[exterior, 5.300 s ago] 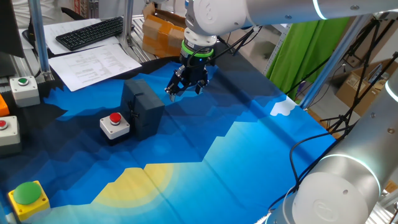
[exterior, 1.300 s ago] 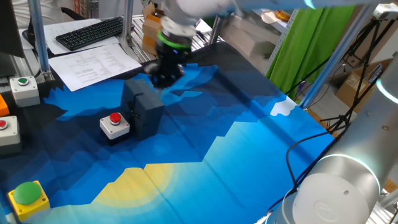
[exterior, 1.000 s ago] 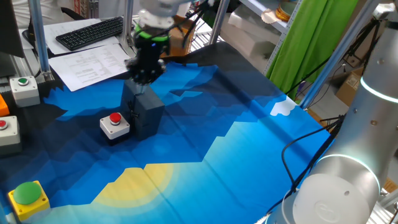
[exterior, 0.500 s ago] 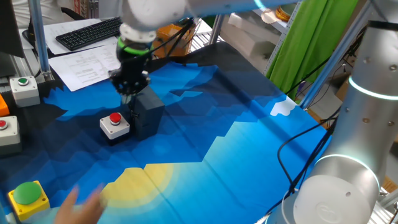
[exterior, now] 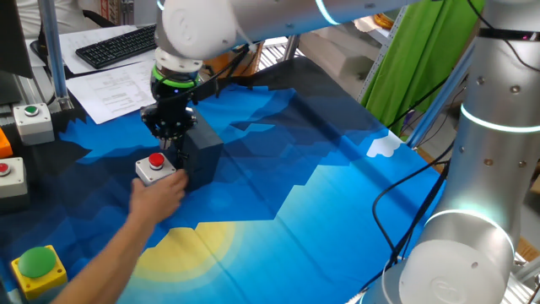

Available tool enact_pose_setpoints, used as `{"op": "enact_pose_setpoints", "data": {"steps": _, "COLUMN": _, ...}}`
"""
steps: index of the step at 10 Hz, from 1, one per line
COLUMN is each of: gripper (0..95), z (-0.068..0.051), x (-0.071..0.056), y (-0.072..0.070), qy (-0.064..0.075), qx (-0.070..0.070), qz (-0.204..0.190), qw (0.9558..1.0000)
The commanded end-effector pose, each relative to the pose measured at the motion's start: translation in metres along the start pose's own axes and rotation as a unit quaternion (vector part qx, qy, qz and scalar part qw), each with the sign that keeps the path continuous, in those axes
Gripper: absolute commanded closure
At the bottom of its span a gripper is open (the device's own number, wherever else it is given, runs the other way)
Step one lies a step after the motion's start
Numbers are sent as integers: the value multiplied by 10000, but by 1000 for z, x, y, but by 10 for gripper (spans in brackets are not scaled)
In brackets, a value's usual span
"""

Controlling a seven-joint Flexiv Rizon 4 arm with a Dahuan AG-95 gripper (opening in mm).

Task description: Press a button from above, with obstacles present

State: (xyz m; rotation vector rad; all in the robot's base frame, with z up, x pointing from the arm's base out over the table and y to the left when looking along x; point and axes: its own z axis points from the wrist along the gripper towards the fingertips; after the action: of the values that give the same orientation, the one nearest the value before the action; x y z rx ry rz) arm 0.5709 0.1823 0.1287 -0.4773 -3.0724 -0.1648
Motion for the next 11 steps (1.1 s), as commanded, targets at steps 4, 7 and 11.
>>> {"op": "enact_pose_setpoints", "data": {"steps": 4, "gripper": 950, "z": 2, "x": 2, "y": 4, "qy": 10, "qx": 40, "qz": 148, "qw": 9999}}
{"op": "enact_pose_setpoints", "data": {"steps": 7, "gripper": 950, "z": 2, "x": 2, "y": 4, "qy": 179, "qx": 105, "qz": 195, "qw": 9996}}
{"op": "enact_pose_setpoints", "data": {"steps": 11, "gripper": 950, "z": 2, "x": 2, "y": 4, "qy": 303, "qx": 204, "qz": 181, "qw": 9992}}
